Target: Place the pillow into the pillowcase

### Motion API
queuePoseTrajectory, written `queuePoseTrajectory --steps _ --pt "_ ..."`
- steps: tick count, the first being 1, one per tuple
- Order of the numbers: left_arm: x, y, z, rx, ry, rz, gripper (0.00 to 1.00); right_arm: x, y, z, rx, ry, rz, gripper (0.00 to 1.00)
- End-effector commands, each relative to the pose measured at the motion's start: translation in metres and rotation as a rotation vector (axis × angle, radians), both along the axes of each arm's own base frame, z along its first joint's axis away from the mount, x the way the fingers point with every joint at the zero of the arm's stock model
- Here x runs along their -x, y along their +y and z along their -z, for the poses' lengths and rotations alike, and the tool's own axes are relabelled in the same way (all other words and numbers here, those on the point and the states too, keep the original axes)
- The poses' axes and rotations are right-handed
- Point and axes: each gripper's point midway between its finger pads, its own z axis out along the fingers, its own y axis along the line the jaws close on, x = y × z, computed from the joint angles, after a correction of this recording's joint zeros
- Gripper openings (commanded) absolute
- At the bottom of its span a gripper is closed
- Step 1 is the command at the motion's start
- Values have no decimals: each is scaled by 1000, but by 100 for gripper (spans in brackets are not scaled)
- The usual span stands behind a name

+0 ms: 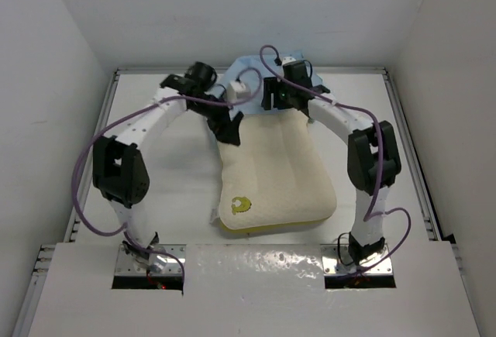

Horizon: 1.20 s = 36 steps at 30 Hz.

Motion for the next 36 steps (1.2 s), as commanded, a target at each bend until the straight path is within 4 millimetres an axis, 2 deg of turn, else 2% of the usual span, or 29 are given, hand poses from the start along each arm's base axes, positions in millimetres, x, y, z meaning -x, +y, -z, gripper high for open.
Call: queuePoseTrajectory --steps 1,2,3,4,5,6,7,8,10,11,12,13,14,15,16,18,20,21,23,24,28,29,32,33,34,35,36 --pt "-53 25 -106 241 -151 -235 91 -8 -26 -68 65 -138 -2 71" --pt "-87 49 -112 256 -230 -381 87 -5 -22 -77 71 -148 -20 74" --pt "-103 64 -101 226 -224 -496 87 0 -21 -79 88 -145 -18 75" --pt "-122 91 -87 121 -268 -659 71 6 -23 -77 119 -134 -13 76" --pt "-128 103 -71 72 -259 -746 63 11 -21 -80 131 -140 -10 77" --pt "-128 112 -47 13 -241 -792 57 24 -9 -89 134 -160 -29 76" --pt "-128 118 -23 -39 -195 -815 49 35 -5 -82 147 -154 -31 71" --pt "-120 118 4 -85 -115 -814 44 52 7 -82 154 -166 -33 50" --pt "-113 113 26 -84 -36 -805 44 70 21 -81 146 -171 -36 32" --pt "-103 110 44 -92 10 -799 45 77 27 -80 139 -170 -35 30" --pt "-106 106 51 -67 15 -797 49 94 45 -75 123 -162 -69 30" --pt "-106 103 58 -60 20 -797 51 102 54 -73 118 -160 -84 31" --pt "-102 101 68 -66 34 -799 51 109 62 -71 121 -162 -103 33" --pt "-105 96 75 -65 18 -788 52 124 78 -68 128 -167 -148 35" --pt "-109 99 80 -87 -7 -798 53 130 86 -69 131 -178 -166 41" --pt "-112 101 91 -101 -24 -808 54 149 101 -64 124 -177 -213 44" --pt "-109 98 96 -90 -5 -801 56 156 108 -68 73 -184 -214 46" --pt "-108 95 98 -77 6 -801 60 162 105 -58 67 -164 -214 46" --pt "-104 85 102 -29 43 -785 64 164 105 -59 36 -173 -204 46" --pt "-100 78 104 1 77 -769 65 166 100 -48 51 -162 -195 47" --pt "-99 68 121 15 131 -779 63 172 86 -29 107 -131 -180 47" --pt "-102 66 124 24 145 -799 61 173 85 -26 109 -124 -179 47" --pt "-101 60 146 22 230 -818 56 180 95 -17 78 -85 -216 61" --pt "-101 57 148 32 250 -816 53 180 101 -14 75 -75 -223 70" --pt "-106 55 147 44 259 -825 49 182 106 -11 88 -77 -227 74" --pt "-106 53 154 45 282 -828 33 178 111 -16 89 -92 -226 78" --pt "-106 50 152 66 296 -819 19 177 111 -6 116 -79 -220 93"
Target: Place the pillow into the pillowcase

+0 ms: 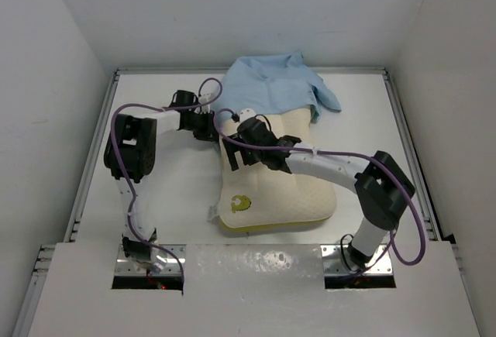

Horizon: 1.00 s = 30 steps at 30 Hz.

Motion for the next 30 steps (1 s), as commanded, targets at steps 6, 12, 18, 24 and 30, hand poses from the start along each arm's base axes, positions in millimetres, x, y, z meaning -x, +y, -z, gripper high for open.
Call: queuePoseTrajectory --steps 6,12,18,24,30 --pt "3 -13 16 80 69 -6 0 -44 -3 33 137 -51 218 99" --pt "3 -8 -12 66 -19 28 0 -68 22 69 56 71 192 69" --pt "21 -7 -33 51 -13 127 0 -130 11 46 -131 110 321 0" --pt "35 -4 -51 -13 -61 302 0 -213 -17 -88 -389 -281 541 0" --pt "58 -15 -93 7 -147 577 0 -244 -22 -67 -336 -333 682 0"
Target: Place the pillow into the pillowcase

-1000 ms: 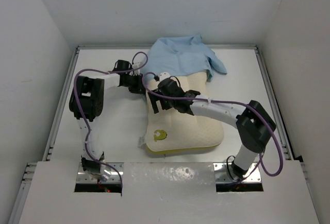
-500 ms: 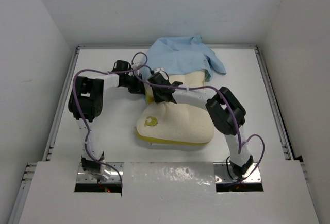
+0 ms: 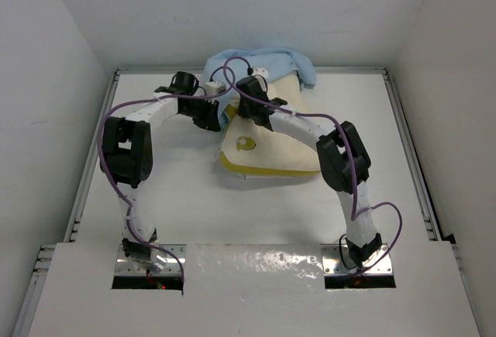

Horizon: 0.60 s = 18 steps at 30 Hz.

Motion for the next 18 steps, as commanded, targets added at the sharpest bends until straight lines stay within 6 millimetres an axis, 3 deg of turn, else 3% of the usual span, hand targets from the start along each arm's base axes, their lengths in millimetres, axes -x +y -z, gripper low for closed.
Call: queuePoseTrajectory --steps 1,3,5,6,7,8,9,10,11,12,13,16,17,18 --pt "61 -9 -40 36 34 258 0 -63 -11 -64 -109 -279 240 0" --pt "74 -11 -44 70 13 353 0 -59 -4 -53 -90 -278 229 0" --pt "93 -9 -41 88 70 397 0 -49 13 -29 -59 -242 137 0" --pt "107 -7 -39 100 98 438 0 -39 32 -19 -94 -197 20 0" --pt "114 -3 -36 100 124 453 1 -26 35 -9 -98 -158 -35 30" --pt "120 3 -33 92 105 509 5 -19 38 -10 -111 -153 -80 51" --pt "137 12 -35 93 164 526 10 -7 45 -13 -135 -146 -152 66" --pt "139 17 -37 83 152 532 27 10 37 -21 -136 -152 -188 76" --pt "139 24 -36 52 155 520 34 15 34 -35 -137 -195 -223 91" --pt "138 37 -33 -25 147 518 40 22 31 -43 -133 -209 -251 99" --pt "132 46 -40 -60 111 502 53 32 24 -65 -132 -237 -295 99" --pt "93 60 -68 -143 23 405 55 48 2 -90 -50 -230 -346 99" --pt "69 57 -93 -152 -64 375 55 49 -3 -96 -27 -233 -360 98" --pt "47 52 -100 -151 -116 333 54 47 -11 -101 -8 -235 -367 93"
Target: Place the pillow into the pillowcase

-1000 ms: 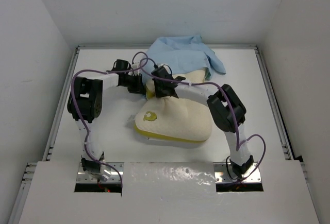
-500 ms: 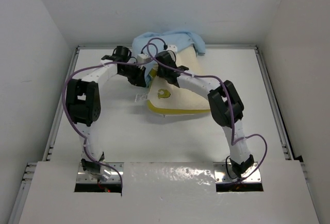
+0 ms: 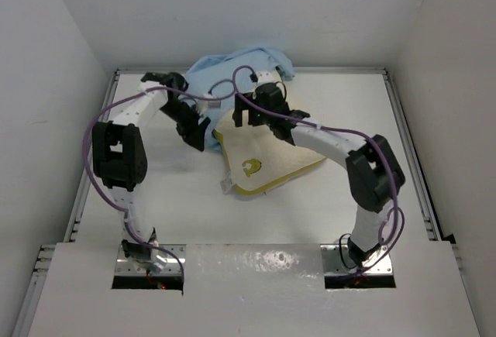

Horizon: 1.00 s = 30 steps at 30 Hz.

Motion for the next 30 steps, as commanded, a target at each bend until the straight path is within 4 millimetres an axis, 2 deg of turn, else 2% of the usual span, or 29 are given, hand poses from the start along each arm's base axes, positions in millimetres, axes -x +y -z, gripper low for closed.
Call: queuePoseTrajectory --steps 1,2,3,4,5,6,7,8,9,10,11,12,13,14,15,16,17,18,19,20,21,22,23,24,25,26,28,29,30 --pt "-75 -3 -77 26 -322 -108 51 -8 -12 -84 1 -165 -114 76" --pt "-98 -6 -92 16 -350 -245 49 -6 -20 -80 18 -126 -118 50" --pt "-137 -19 -100 30 -466 -314 43 -19 -33 -90 11 -129 -92 17" --pt "-171 -29 -108 -5 -572 -441 42 -28 -51 -81 25 -90 -51 14" --pt "-184 -36 -108 -23 -613 -476 42 -35 -62 -79 27 -83 -21 17" --pt "-197 -48 -92 -49 -631 -479 46 -44 -72 -79 24 -80 8 39" --pt "-210 -52 -90 -98 -687 -505 48 -50 -80 -77 -3 -63 41 49" --pt "-217 -82 -92 -81 -747 -467 49 -65 -102 -66 -17 -41 97 55" --pt "-224 -96 -69 -110 -748 -442 50 -71 -109 -63 -71 -15 131 69" --pt "-237 -100 -71 -141 -802 -469 51 -83 -125 -61 -120 -9 154 73" --pt "-246 -119 -54 -140 -816 -464 51 -91 -129 -48 -145 19 158 76" --pt "-259 -121 -63 -147 -859 -528 51 -98 -132 -43 -170 27 161 83" --pt "-268 -122 -58 -156 -868 -569 51 -103 -135 -35 -167 41 160 87" --pt "-282 -123 -45 -161 -886 -618 51 -112 -138 -35 -155 29 149 92" --pt "-291 -121 -43 -166 -909 -662 51 -119 -139 -8 -95 51 125 96" --pt "-306 -113 -36 -207 -958 -734 51 -121 -139 6 -77 78 119 99" --pt "-312 -108 -31 -232 -979 -765 51 -128 -135 8 -79 75 99 99" --pt "-317 -104 -29 -256 -1001 -791 51 -130 -133 35 -68 120 91 99" --pt "-325 -96 -36 -282 -1042 -836 51 -131 -130 44 -72 133 79 99" --pt "-327 -94 -25 -307 -1044 -839 49 -130 -120 49 -100 147 39 99" --pt "-328 -93 -25 -313 -1053 -845 45 -131 -114 54 -127 151 22 99" --pt "-327 -90 -19 -329 -1053 -850 39 -127 -106 64 -143 164 -4 95" --pt "-326 -89 -22 -325 -1057 -857 26 -118 -102 77 -153 191 -20 91" --pt "-323 -88 -23 -318 -1056 -861 17 -117 -95 80 -180 177 -31 77" --pt "-322 -88 -16 -321 -1050 -858 17 -114 -93 87 -188 191 -30 76" --pt "-319 -87 -25 -308 -1059 -864 14 -110 -93 96 -196 213 -26 57" --pt "-316 -83 -24 -326 -1058 -868 14 -102 -88 108 -217 263 -39 32" --pt "-317 -81 -27 -334 -1066 -872 18 -97 -89 113 -214 280 -37 6" --pt "-316 -77 -25 -367 -1080 -866 22 -94 -88 115 -211 280 -36 1"
